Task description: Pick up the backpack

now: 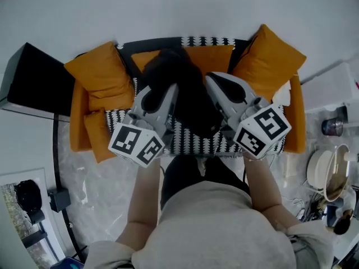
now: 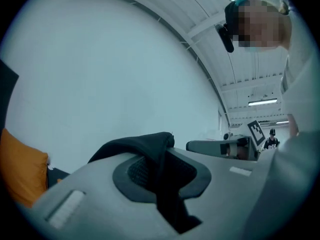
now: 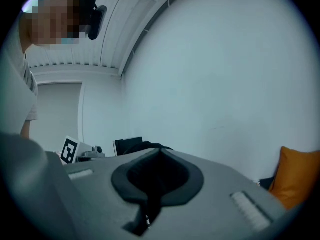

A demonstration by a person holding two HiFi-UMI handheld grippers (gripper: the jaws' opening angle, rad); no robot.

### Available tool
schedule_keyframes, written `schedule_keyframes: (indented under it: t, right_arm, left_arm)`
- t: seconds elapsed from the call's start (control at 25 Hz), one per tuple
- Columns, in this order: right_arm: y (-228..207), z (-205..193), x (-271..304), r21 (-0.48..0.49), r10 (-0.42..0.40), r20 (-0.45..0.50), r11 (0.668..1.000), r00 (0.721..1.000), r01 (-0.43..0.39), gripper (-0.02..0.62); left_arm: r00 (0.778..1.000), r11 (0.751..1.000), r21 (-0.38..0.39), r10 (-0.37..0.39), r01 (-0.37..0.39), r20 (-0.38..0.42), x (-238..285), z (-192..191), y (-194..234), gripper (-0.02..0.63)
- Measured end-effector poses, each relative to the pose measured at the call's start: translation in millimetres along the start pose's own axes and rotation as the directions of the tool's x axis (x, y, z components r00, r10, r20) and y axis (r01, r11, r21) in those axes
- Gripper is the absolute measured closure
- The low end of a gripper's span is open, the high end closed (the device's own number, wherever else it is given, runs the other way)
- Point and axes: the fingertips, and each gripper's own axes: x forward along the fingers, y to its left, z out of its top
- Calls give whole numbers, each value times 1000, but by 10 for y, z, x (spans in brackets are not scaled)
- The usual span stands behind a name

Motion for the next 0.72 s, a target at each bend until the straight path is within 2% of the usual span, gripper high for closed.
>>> schedule_keyframes:
  t: [0.16, 0.36, 0.52, 0.72]
  right_arm:
    - [109, 207, 62, -38, 22, 35, 999, 999, -21, 592]
    - [249, 393, 112, -72, 49, 66, 996, 997, -44, 592]
    - [383, 569, 136, -79, 75, 127, 995, 989, -65, 592]
    - [481, 693, 146, -112, 95, 149, 991, 984, -79, 592]
  left_arm:
    - [998, 999, 28, -28, 26, 61, -48, 302, -13, 551]
    - [992, 996, 58, -70, 65, 100, -70, 570, -90, 551]
    - [988, 996, 35, -83, 79, 127, -92, 702, -98, 551]
    - [984, 997, 21, -71, 68, 166, -143, 839, -85, 551]
